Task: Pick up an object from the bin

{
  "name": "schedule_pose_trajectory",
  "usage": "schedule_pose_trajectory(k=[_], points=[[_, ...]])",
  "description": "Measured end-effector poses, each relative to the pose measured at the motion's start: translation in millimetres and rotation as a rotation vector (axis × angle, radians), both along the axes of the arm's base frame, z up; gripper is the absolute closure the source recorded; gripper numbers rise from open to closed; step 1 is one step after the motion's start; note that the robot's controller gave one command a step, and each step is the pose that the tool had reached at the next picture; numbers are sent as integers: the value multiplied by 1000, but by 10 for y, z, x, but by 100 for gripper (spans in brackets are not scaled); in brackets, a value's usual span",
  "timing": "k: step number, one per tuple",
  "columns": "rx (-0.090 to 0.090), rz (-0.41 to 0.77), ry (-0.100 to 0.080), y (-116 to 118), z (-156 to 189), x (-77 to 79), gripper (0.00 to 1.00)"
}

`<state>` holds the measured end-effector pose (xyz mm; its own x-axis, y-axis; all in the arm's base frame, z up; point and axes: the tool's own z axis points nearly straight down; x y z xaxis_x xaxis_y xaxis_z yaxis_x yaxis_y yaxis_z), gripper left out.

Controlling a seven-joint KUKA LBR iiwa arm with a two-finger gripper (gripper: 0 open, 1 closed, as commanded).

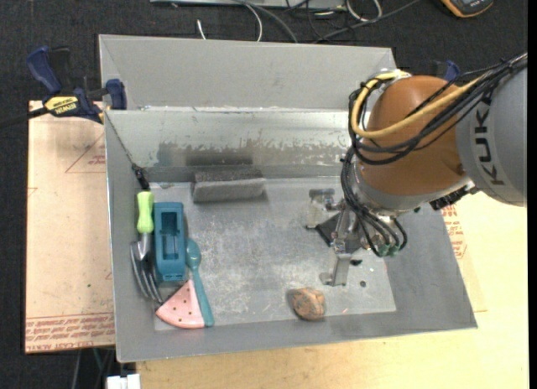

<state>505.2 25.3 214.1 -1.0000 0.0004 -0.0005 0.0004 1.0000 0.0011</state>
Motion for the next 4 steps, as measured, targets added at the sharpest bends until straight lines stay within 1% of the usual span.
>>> schedule_pose_trajectory(k=[1,2,3,4], points=[[0,125,-3,-119,-583,-66,0],[0,82,-8,-1072,-1364,34,0],[2,445,-4,-414,-1088,-177,0],[0,305,-3,-539,-1352,580,0]])
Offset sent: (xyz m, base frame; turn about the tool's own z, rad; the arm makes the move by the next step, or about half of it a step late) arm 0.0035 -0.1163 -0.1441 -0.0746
